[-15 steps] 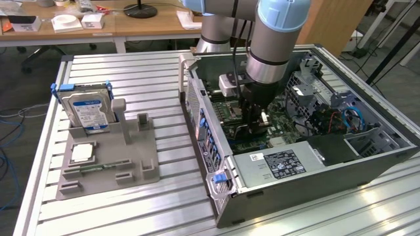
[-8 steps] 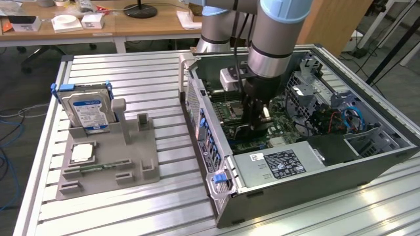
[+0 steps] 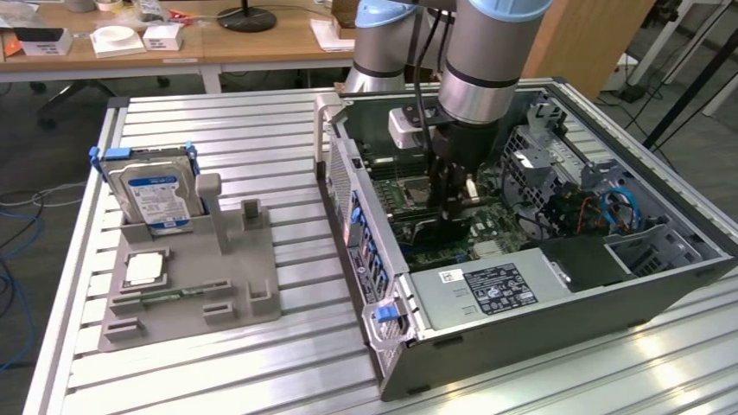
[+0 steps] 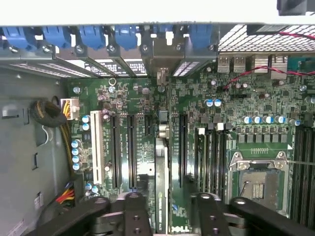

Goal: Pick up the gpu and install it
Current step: 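Insert the gpu into the slot, then press down on the gpu until it lock into place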

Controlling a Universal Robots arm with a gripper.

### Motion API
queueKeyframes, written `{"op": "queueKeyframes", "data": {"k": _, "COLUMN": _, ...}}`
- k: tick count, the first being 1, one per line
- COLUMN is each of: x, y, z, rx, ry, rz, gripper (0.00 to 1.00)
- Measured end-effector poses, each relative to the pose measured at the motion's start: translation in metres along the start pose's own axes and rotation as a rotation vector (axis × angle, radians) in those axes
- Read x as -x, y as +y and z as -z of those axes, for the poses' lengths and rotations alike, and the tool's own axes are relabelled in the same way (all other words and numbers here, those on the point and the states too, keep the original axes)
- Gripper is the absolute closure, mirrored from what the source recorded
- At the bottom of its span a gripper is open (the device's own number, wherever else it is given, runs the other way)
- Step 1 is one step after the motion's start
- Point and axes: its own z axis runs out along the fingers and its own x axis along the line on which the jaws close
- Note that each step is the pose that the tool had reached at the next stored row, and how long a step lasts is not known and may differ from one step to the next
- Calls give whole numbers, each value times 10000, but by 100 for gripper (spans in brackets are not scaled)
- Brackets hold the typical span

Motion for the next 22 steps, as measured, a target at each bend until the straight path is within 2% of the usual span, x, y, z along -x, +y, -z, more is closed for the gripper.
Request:
{"op": "queueKeyframes", "data": {"k": 2, "x": 0, "y": 0, "z": 1, "rx": 1, "ry": -2, "rz": -1, "gripper": 62}}
{"op": "queueKeyframes", "data": {"k": 4, "x": 0, "y": 0, "z": 1, "rx": 1, "ry": -4, "rz": 0, "gripper": 74}}
{"op": "queueKeyframes", "data": {"k": 5, "x": 0, "y": 0, "z": 1, "rx": 1, "ry": -6, "rz": 0, "gripper": 74}}
{"op": "queueKeyframes", "data": {"k": 8, "x": 0, "y": 0, "z": 1, "rx": 1, "ry": -10, "rz": -1, "gripper": 89}}
{"op": "queueKeyframes", "data": {"k": 22, "x": 0, "y": 0, "z": 3, "rx": 3, "ry": -35, "rz": -1, "gripper": 89}}
